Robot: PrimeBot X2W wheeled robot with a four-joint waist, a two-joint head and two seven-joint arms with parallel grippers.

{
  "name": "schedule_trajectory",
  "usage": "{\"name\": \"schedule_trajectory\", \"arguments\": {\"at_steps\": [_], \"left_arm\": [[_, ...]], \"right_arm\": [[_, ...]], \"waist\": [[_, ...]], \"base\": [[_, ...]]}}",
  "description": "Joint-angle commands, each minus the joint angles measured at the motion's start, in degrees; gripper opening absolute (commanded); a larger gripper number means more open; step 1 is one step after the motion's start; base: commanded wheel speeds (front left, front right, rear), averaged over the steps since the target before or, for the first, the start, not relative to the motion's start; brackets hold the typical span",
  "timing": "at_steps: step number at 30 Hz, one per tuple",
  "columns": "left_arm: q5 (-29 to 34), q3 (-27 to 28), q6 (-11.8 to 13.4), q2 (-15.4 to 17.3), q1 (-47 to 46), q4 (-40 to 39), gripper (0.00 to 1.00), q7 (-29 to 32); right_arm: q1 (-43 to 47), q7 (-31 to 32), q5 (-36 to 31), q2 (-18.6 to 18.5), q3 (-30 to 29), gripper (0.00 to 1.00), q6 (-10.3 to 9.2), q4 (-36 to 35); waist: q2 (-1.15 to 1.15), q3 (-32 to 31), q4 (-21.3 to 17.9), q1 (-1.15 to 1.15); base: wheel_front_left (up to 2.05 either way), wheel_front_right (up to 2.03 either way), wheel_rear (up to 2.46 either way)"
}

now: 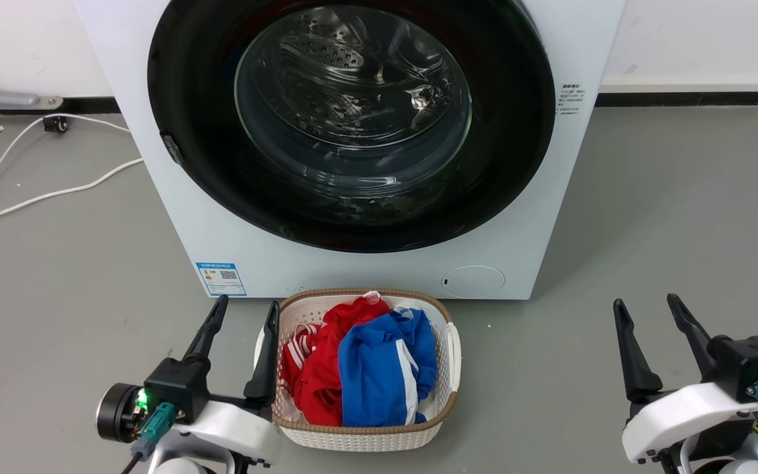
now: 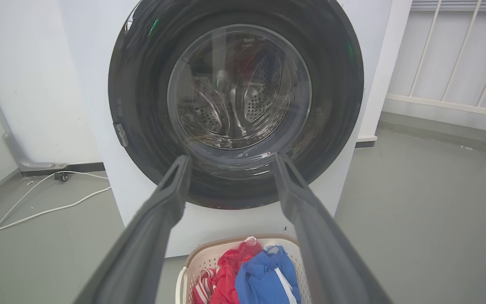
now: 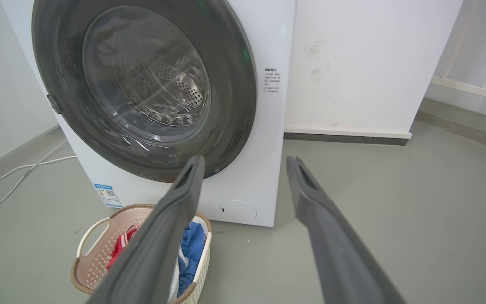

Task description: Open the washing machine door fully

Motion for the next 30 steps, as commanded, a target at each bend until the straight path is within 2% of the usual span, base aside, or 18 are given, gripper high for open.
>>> {"name": "schedule_trajectory", "arguments": {"at_steps": [1, 14, 15, 16, 17, 22, 24, 30], "left_arm": [[1.05, 0.03, -0.22, -0.06, -0.38, 0.15, 1.0, -0.45], [0.37, 0.74, -0.33, -0.66, -0.76, 1.4, 1.0, -0.4], [0.4, 0.74, -0.35, -0.69, -0.79, 1.44, 1.0, -0.4], [0.44, 0.76, -0.36, -0.73, -0.8, 1.48, 1.0, -0.4], [0.52, 0.77, -0.36, -0.77, -0.81, 1.5, 1.0, -0.4], [0.79, 1.0, -0.22, -0.91, -0.7, 1.59, 1.0, -0.4], [0.9, 1.12, -0.22, -0.95, -0.67, 1.6, 1.0, -0.4], [0.71, 1.4, -0.29, -1.23, -0.41, 1.11, 1.0, -0.4]], "right_arm": [[0.38, -0.36, -0.97, 0.14, -0.03, 1.0, 0.0, -0.43], [0.09, -0.71, 0.86, 0.15, -0.22, 1.0, 0.01, 0.61], [0.1, -0.59, 0.97, 0.15, -0.19, 0.95, 0.0, 0.72], [0.11, -0.5, 1.4, 0.15, -0.18, 0.33, 0.01, 0.81], [0.09, -0.48, 1.48, 0.15, -0.14, 0.0, 0.01, 0.84], [0.03, -0.39, 3.17, 0.15, -0.39, 0.0, 0.0, 0.89], [-0.03, 0.11, 6.09, 0.15, -1.16, 0.0, 0.0, 1.17], [-0.91, 0.3, 29.25, 0.13, -3.35, 0.0, 0.01, 2.53]], "waist": [[0.0, 0.0, 0.01, 0.0], [0.0, 0.08, 0.05, 0.0], [0.0, 0.09, 0.07, 0.0], [0.0, 0.1, 0.08, 0.0], [0.0, 0.12, 0.09, 0.0], [0.0, 0.07, 0.05, 0.0], [0.0, 0.05, 0.01, 0.0], [0.0, 0.1, -0.18, 0.0]], "base": [[0.0, 0.0, 0.0], [0.0, 0.0, 0.0], [0.0, 0.0, 0.0], [0.0, 0.0, 0.0], [0.0, 0.0, 0.0], [0.0, 0.0, 0.0], [0.0, 0.0, 0.0], [0.0, 0.0, 0.0]]}}
